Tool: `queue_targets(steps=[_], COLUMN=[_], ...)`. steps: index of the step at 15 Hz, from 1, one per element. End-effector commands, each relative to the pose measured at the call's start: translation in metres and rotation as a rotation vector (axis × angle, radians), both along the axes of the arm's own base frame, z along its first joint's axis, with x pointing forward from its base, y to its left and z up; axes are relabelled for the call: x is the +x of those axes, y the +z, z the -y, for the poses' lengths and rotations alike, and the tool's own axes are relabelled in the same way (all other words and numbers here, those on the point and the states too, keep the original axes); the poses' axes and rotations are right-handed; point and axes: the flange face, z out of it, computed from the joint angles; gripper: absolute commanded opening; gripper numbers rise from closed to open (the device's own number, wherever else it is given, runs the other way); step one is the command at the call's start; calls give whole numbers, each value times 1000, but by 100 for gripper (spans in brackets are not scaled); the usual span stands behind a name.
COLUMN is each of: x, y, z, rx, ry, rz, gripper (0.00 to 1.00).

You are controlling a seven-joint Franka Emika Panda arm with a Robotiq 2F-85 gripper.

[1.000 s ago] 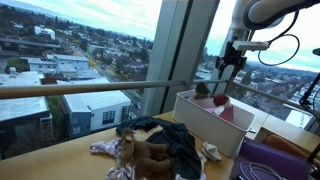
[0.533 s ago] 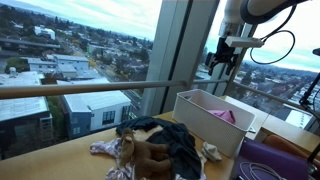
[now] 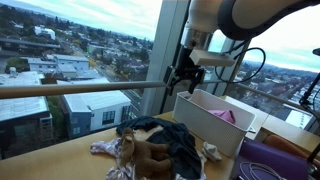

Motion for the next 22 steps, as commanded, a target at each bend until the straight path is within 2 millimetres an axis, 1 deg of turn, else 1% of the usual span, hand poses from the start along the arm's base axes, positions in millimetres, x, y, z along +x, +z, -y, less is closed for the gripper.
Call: queue_targets(steps=[1,3,4,9,12,14,17,20,22], x=[14,13,10,1,-9,-12,-10,-6,-2], y=[-34,-54,-66,-111,-134,-148,-162,-175,-184], z=[-37,-60,-74,-131,-153,-157,-155,-146,-137], rx=[40,62,67,129,134,122,111,85,77], ry=[56,70,76,107,101,91,73,58,46], rz=[-5,-38,-62,-156,-226,-266,-312,-333,-344], gripper=[100,100,100,100,100,100,100,100,100])
